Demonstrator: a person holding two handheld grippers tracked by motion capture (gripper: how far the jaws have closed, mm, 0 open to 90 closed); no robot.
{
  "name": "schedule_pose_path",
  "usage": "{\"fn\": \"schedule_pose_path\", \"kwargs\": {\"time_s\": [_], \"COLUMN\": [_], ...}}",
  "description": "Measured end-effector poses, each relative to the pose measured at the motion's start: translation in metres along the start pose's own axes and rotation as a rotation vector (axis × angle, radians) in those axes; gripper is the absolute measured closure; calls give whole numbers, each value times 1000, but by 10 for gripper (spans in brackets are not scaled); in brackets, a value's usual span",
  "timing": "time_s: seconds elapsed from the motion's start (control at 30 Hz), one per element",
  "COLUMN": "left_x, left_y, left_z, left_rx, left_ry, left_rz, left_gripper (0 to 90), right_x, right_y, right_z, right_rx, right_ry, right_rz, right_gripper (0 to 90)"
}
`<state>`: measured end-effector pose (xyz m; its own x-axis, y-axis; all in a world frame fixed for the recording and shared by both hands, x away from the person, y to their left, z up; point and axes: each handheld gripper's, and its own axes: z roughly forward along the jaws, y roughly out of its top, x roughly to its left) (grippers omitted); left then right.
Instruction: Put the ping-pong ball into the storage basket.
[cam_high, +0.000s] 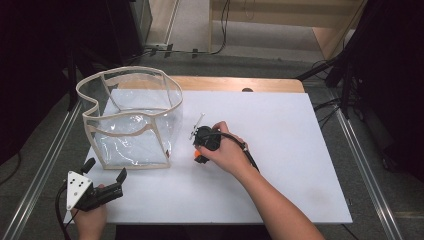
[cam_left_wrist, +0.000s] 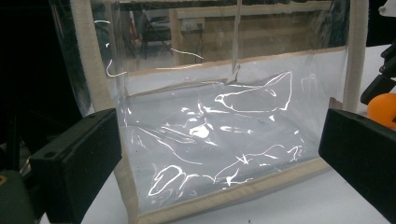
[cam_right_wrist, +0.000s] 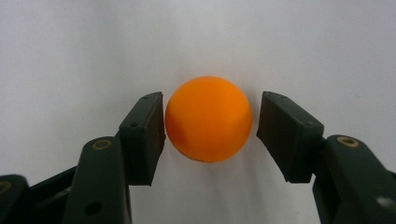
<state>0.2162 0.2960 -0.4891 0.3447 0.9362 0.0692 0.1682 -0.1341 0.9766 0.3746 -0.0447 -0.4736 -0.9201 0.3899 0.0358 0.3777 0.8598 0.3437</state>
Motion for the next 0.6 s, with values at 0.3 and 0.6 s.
{"fn": "schedule_pose_path", "kwargs": {"time_s": [0.3, 0.6], "left_x": [0, 0], "left_y": [0, 0], "left_z": [0, 0], "left_rx": [0, 0], "left_ry": [0, 0], "left_rz": [0, 0], "left_gripper": [0, 0], "right_x": [1, 2], "right_y": [1, 2], "right_z": [4, 6], "right_rx": [6, 18], "right_ry": [-7, -12], "right_rz": [-8, -21], "right_gripper": [416, 475]}}
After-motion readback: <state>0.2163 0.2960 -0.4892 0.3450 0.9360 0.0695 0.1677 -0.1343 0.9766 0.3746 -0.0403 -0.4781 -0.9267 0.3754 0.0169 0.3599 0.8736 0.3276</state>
